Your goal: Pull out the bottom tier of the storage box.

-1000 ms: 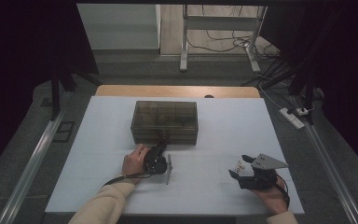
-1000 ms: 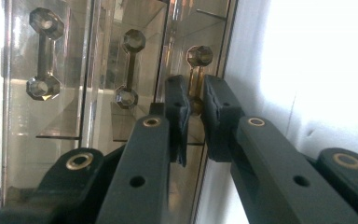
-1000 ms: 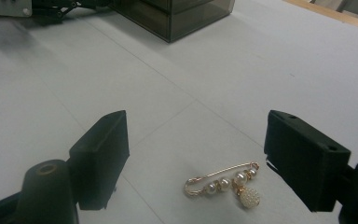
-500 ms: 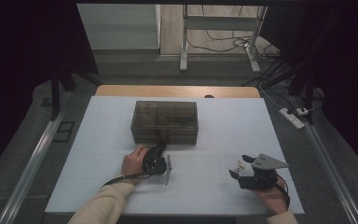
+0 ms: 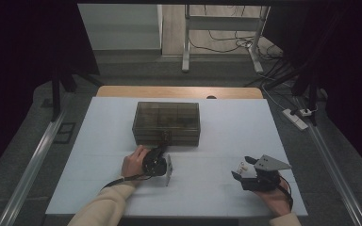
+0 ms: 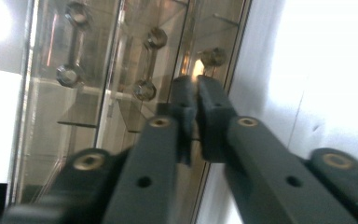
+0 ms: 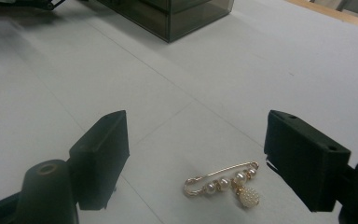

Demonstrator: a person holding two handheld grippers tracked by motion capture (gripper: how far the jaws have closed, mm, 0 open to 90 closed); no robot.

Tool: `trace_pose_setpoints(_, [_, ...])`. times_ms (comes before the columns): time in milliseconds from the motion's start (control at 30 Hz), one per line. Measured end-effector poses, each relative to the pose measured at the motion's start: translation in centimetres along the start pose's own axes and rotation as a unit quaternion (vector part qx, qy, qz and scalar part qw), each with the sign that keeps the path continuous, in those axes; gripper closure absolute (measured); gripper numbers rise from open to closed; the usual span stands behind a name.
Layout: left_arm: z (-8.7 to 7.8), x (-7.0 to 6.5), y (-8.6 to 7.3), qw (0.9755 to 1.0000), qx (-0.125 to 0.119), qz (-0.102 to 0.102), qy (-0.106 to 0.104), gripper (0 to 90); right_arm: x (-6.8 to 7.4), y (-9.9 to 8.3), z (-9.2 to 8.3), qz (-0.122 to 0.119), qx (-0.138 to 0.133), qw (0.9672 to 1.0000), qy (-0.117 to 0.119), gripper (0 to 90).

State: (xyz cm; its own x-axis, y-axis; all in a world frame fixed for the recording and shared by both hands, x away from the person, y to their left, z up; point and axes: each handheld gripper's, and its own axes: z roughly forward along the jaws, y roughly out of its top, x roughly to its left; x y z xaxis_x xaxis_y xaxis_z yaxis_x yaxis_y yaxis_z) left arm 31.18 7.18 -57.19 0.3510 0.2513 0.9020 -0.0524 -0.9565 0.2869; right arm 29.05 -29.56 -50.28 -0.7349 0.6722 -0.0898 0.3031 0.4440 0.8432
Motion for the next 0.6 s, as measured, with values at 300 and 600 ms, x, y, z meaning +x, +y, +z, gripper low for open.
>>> trace_pose_setpoints(300, [0.8,-0.9,0.6,0.9997,0.017,0.014,0.009,73.4,0.0,0.0,0.0,-0.002,0.001,1.0,-0.001,21.1])
trace_pose_setpoints(600, [1.0,-1.1,0.8,0.9992,0.024,0.025,0.022,74.9,0.1,0.0,0.0,-0.002,0.001,1.0,0.0,21.1])
